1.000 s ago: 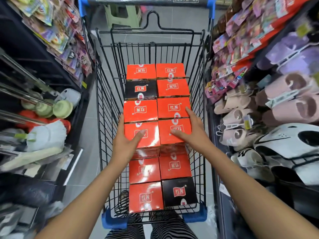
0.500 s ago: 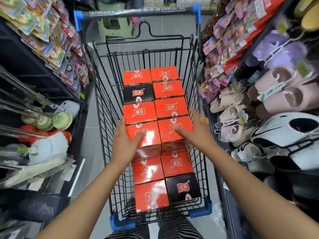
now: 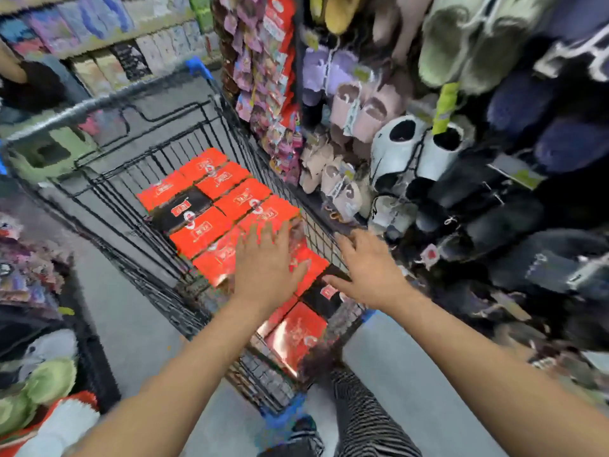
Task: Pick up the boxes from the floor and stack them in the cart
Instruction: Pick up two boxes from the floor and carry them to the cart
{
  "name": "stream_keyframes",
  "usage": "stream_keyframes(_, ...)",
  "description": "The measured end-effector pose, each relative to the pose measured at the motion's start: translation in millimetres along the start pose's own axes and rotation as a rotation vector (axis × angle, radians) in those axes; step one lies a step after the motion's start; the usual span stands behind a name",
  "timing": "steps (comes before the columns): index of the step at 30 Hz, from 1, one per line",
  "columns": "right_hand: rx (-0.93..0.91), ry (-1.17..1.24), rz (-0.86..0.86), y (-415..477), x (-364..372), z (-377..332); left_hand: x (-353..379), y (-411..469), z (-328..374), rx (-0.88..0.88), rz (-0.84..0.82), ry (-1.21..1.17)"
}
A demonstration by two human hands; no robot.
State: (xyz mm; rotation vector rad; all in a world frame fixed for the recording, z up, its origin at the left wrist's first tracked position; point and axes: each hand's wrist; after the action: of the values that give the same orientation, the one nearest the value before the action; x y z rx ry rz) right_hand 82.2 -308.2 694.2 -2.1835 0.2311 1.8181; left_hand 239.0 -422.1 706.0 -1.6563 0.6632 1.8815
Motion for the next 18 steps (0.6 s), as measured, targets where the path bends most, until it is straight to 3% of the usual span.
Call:
stream_keyframes(9,0.47,0.031,0.029,-168,5,44,4,-39,123,0.479,-0.081,0.141)
stream_keyframes(18,1.057,0.192,0.133,-398,33,77,30,-150,319,1.029,-0.157,0.223)
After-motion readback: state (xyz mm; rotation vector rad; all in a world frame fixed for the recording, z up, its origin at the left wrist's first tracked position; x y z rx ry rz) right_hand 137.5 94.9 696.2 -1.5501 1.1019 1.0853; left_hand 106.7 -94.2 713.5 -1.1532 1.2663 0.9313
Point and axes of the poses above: each hand's wrist, its own y-axis towards the middle knuckle, its own x-axis out of the palm, z = x × y, and after that the axes turned 2 degrees about -x, right-handed
